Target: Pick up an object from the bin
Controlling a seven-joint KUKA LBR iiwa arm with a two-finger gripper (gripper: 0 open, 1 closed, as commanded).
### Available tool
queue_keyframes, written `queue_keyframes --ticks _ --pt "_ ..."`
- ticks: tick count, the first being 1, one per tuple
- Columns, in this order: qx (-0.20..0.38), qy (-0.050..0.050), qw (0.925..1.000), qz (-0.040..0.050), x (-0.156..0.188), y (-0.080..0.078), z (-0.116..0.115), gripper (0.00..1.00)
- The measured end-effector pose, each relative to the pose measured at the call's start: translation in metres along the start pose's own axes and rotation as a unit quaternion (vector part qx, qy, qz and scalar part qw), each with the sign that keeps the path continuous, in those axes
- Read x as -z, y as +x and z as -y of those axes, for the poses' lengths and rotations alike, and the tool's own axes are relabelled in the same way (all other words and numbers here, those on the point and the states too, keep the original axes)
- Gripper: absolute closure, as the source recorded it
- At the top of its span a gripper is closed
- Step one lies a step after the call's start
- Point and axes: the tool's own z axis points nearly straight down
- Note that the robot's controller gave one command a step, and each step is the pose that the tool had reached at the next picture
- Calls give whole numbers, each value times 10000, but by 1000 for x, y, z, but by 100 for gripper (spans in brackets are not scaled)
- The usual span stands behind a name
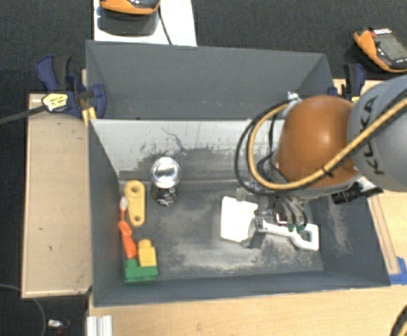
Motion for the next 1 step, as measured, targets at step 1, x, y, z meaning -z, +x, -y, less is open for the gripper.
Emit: queue_keyframes --ticks 1 --pt "-12 12 10000 1 4 1 11 0"
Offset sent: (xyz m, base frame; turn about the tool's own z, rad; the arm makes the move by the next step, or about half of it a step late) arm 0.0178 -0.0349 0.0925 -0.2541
